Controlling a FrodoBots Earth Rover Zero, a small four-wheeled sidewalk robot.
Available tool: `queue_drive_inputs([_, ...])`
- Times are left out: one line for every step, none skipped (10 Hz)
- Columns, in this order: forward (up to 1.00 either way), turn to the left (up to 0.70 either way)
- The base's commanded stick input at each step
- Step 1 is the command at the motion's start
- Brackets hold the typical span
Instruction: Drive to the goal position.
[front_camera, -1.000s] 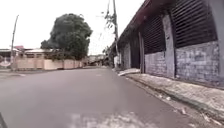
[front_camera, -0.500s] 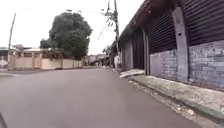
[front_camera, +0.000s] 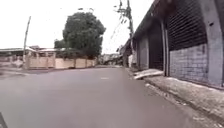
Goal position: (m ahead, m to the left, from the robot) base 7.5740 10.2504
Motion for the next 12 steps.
queue_drive_inputs([1.00, 0.35])
queue_drive_inputs([1.00, 0.40])
queue_drive_inputs([1.00, 0.19])
queue_drive_inputs([1.00, 0.00])
queue_drive_inputs([1.00, 0.00])
queue_drive_inputs([1.00, 0.00])
queue_drive_inputs([1.00, 0.00])
queue_drive_inputs([1.00, 0.00])
queue_drive_inputs([1.00, 0.00])
queue_drive_inputs([1.00, 0.00])
queue_drive_inputs([1.00, 0.00])
queue_drive_inputs([1.00, 0.00])
